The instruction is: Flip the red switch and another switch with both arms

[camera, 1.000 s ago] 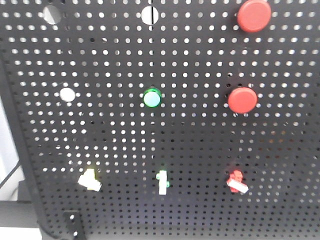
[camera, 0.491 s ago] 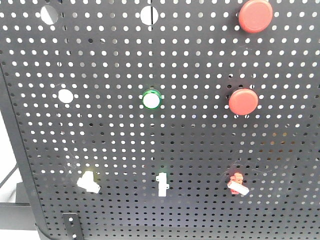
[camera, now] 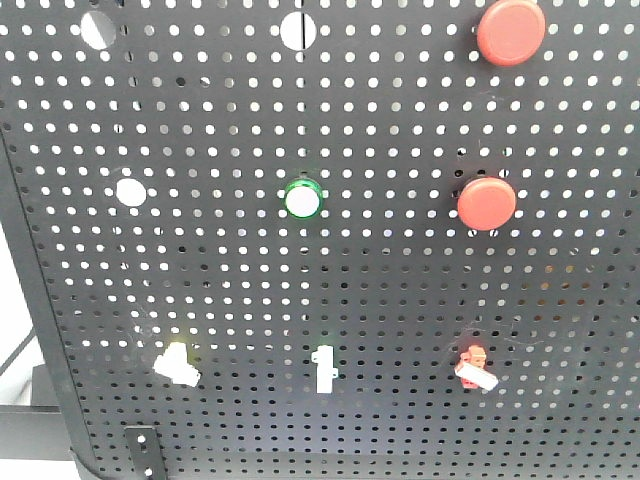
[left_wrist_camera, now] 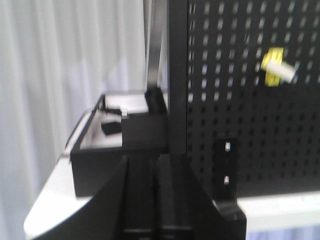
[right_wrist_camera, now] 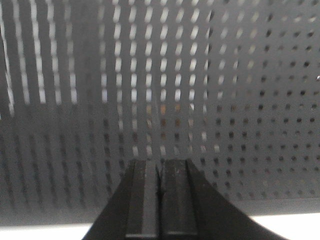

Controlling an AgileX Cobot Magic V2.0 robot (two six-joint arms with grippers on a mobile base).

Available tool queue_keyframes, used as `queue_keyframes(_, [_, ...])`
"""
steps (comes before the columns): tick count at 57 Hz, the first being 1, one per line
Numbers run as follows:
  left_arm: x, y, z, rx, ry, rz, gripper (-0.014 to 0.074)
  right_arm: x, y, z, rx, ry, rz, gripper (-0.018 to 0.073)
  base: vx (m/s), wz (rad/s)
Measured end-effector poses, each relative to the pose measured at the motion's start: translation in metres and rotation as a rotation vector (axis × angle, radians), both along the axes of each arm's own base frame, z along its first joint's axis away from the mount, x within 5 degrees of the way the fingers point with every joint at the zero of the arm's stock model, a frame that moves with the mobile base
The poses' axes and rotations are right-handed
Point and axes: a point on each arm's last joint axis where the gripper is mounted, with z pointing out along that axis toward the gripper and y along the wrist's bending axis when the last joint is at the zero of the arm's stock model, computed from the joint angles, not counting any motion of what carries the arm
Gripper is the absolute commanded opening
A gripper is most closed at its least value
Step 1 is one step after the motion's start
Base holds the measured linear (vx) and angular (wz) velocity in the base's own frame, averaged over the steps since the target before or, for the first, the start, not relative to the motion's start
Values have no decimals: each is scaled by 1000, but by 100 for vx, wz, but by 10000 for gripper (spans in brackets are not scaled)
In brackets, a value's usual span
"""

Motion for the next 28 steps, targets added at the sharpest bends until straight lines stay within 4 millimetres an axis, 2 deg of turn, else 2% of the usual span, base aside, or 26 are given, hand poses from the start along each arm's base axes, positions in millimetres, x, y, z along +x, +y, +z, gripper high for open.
queue_keyframes(5, [-2, 0, 9, -2, -17, 1, 3, -8, 1, 33, -8, -93, 1, -6, 0, 0])
queue_keyframes(10, [-4, 1, 38, -9, -74, 1, 3, -15, 2, 69, -36, -148, -5, -6, 0, 0])
queue_keyframes(16, [4, 0, 72, -3, -90, 1, 3, -12, 1, 102, -52, -101, -13, -6, 0, 0])
queue_keyframes(20, [18, -2, 90, 3, -55, 0, 3, 2, -1, 113, -44, -21, -15, -6, 0, 0])
queue_keyframes(28, [45, -5, 101, 14, 27, -1, 3, 27, -4, 117, -21, 92, -13, -6, 0, 0])
